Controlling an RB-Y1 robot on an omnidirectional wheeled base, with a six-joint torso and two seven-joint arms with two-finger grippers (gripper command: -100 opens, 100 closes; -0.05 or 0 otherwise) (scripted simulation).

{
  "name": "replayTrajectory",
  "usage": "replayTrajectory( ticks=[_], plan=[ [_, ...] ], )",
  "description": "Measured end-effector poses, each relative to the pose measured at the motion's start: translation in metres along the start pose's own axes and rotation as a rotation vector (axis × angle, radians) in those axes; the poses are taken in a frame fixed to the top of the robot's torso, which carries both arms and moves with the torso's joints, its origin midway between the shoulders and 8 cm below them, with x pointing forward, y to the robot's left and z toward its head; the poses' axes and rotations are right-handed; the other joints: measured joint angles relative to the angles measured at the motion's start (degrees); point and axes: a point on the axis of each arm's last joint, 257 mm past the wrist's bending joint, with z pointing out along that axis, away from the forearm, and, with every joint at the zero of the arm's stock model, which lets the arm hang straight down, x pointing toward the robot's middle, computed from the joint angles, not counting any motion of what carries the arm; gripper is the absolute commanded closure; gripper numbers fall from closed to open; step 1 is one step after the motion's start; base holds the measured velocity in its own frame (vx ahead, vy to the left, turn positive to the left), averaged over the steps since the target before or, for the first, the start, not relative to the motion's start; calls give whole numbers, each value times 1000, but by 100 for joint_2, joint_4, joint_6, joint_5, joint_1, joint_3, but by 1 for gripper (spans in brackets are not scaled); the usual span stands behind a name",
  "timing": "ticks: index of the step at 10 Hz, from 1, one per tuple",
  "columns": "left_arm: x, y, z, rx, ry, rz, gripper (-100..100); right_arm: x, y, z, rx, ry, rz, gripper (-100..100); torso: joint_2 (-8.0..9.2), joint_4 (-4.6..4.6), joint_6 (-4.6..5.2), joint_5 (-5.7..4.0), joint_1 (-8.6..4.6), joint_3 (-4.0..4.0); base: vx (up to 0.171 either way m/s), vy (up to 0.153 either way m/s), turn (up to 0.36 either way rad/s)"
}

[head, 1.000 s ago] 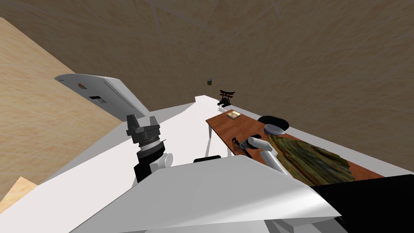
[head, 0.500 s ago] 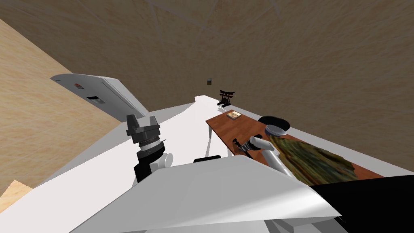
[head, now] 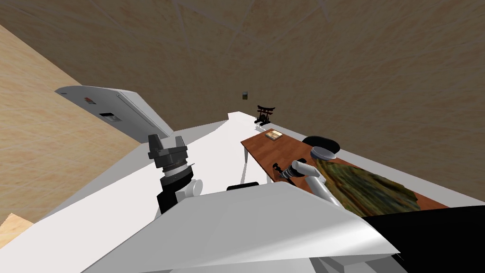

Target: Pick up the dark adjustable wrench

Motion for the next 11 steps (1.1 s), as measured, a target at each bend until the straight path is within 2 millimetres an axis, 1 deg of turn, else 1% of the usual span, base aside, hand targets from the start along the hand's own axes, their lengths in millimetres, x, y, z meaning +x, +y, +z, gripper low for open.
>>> replayTrajectory(
  ticks=[1, 2, 6, 7, 8, 10, 11],
  plan=[
    [0, 0, 0, 0, 0, 0, 0, -2, -2, 6, 0, 0, 0, -100, -1, 0, 0, 0, -3, -1, 11, -9, 0],
    [0, 0, 0, 0, 0, 0, 0, -2, -2, 6, -2, 1, -2, 100, 3, 1, 0, 1, 0, 2, 0, 0, 0],
    [0, 0, 0, 0, 0, 0, 0, -1, -3, 6, 0, 3, -3, 100, -1, -3, 3, -2, -8, -3, 0, 0, 0],
    [0, 0, 0, 0, 0, 0, 0, -1, -3, 6, 0, 3, -3, 0, -1, -3, 3, -1, -8, -3, 0, 0, 0],
    [0, 0, 0, 0, 0, 0, 0, -1, -3, 6, 0, 3, -3, 100, -1, -3, 3, -1, -8, -3, -18, 12, 11],
    [0, 0, 0, 0, 0, 0, 0, 1, 3, -6, -3, 3, -1, 100, 10, 0, 4, 4, 0, 4, -22, 11, 4],
    [0, 0, 0, 0, 0, 0, 0, 1, 4, -7, -2, 2, 0, 0, 7, -1, 3, 1, -2, 2, 0, 0, 0]
  ],
)
